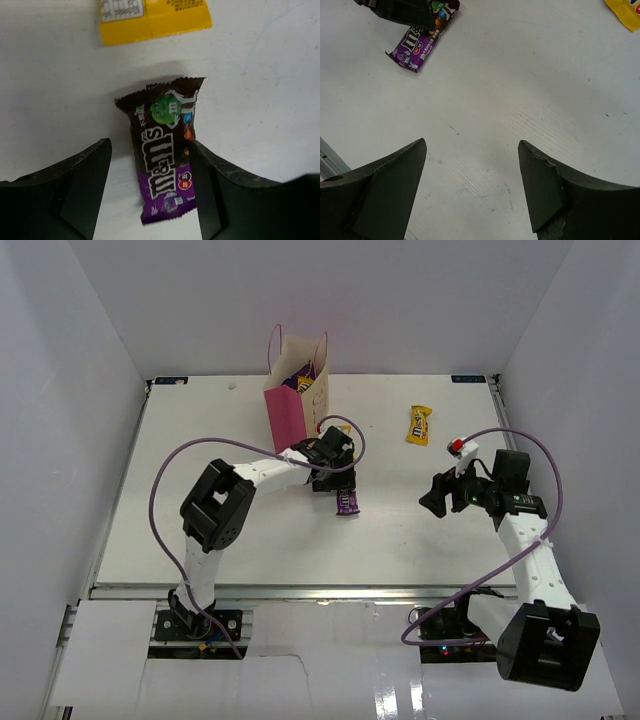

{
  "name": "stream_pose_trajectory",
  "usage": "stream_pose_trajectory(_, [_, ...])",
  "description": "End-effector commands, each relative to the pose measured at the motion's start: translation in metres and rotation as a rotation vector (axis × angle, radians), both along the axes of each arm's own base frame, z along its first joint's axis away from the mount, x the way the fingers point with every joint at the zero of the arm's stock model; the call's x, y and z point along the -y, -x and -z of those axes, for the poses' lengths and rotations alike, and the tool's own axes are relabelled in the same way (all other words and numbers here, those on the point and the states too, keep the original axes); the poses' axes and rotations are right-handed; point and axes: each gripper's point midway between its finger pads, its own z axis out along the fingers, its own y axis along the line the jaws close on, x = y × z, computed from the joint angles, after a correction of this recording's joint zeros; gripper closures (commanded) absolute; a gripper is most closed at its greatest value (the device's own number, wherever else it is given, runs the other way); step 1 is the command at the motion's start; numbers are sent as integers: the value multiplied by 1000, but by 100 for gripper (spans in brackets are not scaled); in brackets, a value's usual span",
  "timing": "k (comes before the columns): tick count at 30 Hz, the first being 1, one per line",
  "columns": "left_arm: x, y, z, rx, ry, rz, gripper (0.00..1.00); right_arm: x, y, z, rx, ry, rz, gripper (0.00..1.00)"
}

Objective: Place the snacks into the paper bag

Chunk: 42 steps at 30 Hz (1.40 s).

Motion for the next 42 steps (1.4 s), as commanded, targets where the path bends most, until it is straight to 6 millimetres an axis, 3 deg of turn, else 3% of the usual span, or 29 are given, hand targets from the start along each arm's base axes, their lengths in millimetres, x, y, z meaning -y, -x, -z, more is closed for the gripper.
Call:
stream_pose_trajectory(1, [12,-13,-10,24,-3,34,27,2,-3,-5,18,-39,2,20])
stream_pose_trajectory(6, [12,-16,1,7,-43,38,32,2,-2,-3,0,-74,7,21])
stream_pose_trajectory(11, [11,-11,7,-4,-70,56,52,2,-2,-2,0,-82,8,21])
stream_pose_trajectory(13, [14,-9,3,6,-69,73,64,3,-2,-2,-1,-86,11,22])
stream_pose_trajectory(17, [22,-5,-23,61,-49,128,76,3,-2,-3,-1,-90,12,22])
stream_pose_trajectory(20, [28,0,-67,159,-30,210,82,3,-2,-4,4,-91,12,23])
stream_pose_trajectory(21, [29,3,-97,217,-3,225,82,3,-2,-5,5,-92,11,23])
stream_pose_trajectory(23, [18,7,-121,281,-12,253,83,2,-2,-6,11,-91,7,23])
stream_pose_trajectory(24, [10,10,-154,349,12,254,84,2,-2,-6,11,-92,8,23])
stream_pose_trajectory(26, [-2,10,-182,428,2,261,85,2,-3,-7,16,-94,4,23])
stream_pose_trajectory(27, [-9,8,-217,503,14,271,87,2,-4,-7,17,-97,4,23])
stream_pose_trajectory(28, [-16,8,-220,509,1,272,88,2,-5,-8,15,-98,7,23])
stream_pose_trajectory(29, [-22,3,-246,547,8,257,88,2,-6,-8,19,-101,6,23])
stream_pose_trajectory(31, [-38,-11,-279,610,1,233,89,2,-7,-9,17,-106,6,23])
stream_pose_trajectory(32, [-44,-19,-311,671,19,210,89,1,-8,-10,18,-109,5,23])
stream_pose_trajectory(34, [-65,-39,-341,743,-1,165,89,0,-9,-11,16,-118,1,23])
stream_pose_trajectory(35, [-77,-55,-365,795,1,118,90,0,-10,-11,18,-120,-1,24])
stream_pose_trajectory(37, [-90,-71,-387,848,-20,79,90,-1,-10,-12,15,-127,-4,24])
stream_pose_trajectory(38, [-91,-84,-386,858,-40,63,90,-1,-10,-12,17,-128,-5,24])
stream_pose_trajectory(39, [-100,-90,-412,916,-39,26,90,-1,-11,-13,18,-128,-5,24])
stream_pose_trajectory(41, [-107,-110,-417,959,-105,-18,90,-1,-11,-14,20,-128,-6,24])
stream_pose_trajectory(42, [-112,-114,-430,993,-114,-42,90,-1,-11,-16,25,-129,-8,24])
